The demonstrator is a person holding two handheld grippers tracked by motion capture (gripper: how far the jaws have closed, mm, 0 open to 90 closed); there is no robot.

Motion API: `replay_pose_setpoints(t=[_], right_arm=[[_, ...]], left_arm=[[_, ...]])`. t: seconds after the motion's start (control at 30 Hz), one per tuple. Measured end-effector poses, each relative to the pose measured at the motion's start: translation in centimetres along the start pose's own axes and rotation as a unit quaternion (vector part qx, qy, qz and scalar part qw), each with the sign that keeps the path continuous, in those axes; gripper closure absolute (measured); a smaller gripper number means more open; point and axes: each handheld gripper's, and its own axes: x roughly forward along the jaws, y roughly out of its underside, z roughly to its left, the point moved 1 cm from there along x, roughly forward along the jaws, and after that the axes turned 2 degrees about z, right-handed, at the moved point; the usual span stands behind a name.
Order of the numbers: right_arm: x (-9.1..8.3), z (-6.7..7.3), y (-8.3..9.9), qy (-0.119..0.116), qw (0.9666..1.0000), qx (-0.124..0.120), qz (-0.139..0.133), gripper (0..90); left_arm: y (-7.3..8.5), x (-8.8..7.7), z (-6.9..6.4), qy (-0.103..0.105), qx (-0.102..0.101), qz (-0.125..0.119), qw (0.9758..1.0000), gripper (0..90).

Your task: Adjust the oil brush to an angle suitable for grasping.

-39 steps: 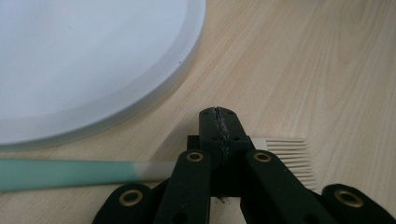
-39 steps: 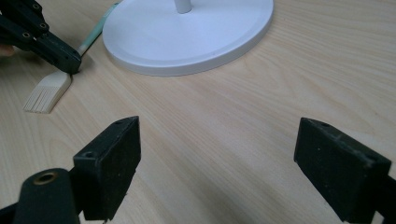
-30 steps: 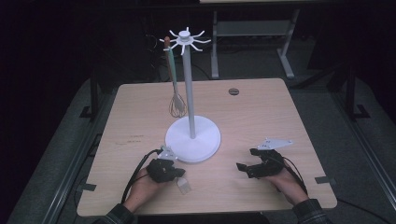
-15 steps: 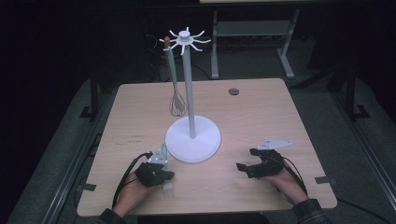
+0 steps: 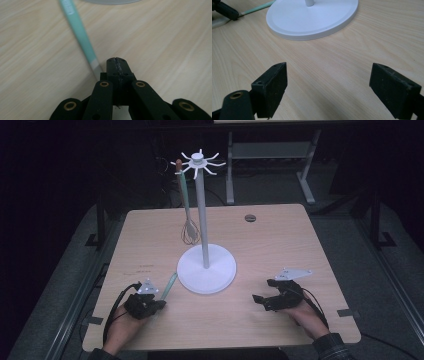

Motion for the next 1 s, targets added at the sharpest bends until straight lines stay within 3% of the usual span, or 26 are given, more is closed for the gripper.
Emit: replay_pose_setpoints(t=[0.17, 0.2, 0.33, 0.43, 0.47, 0.53, 0.73, 1.0], right_arm=[[0.1, 0.0, 0.0, -0.001, 1.0000, 0.000, 0.001, 14.9], [0.1, 0.0, 0.0, -0.001, 1.0000, -0.002, 0.002, 14.9], [0.0, 0.0, 0.0, -0.002, 1.0000, -0.003, 0.001, 14.9], [0.0, 0.0, 0.0, -0.002, 1.0000, -0.001, 0.000, 14.9], [0.0, 0.0, 0.0, -0.001, 1.0000, 0.001, -0.001, 15.0], [0.0, 0.1, 0.0, -0.002, 1.0000, -0.002, -0.001, 15.0], [0.1, 0.1, 0.0, -0.002, 1.0000, -0.007, 0.000, 15.0], [0.0, 0.0, 0.0, -0.003, 1.0000, -0.005, 0.000, 15.0]], left_arm=[[0.6, -0.4, 1.6, -0.020, -0.010, -0.004, 0.9997, 90.0], [0.8, -0.5, 2.4, -0.026, -0.022, -0.005, 0.9994, 90.0], [1.1, -0.9, 3.1, -0.017, -0.026, -0.021, 0.9993, 90.0], [1.4, -1.6, 3.6, -0.023, -0.037, -0.045, 0.9981, 89.2], [1.6, -1.8, 3.8, -0.023, -0.042, -0.047, 0.9977, 83.8], [2.1, -1.8, 4.2, -0.020, -0.049, -0.043, 0.9977, 81.2], [1.9, -1.3, 4.0, -0.020, -0.045, -0.040, 0.9980, 76.8], [2.1, -1.0, 3.9, -0.031, -0.048, -0.036, 0.9977, 79.0]])
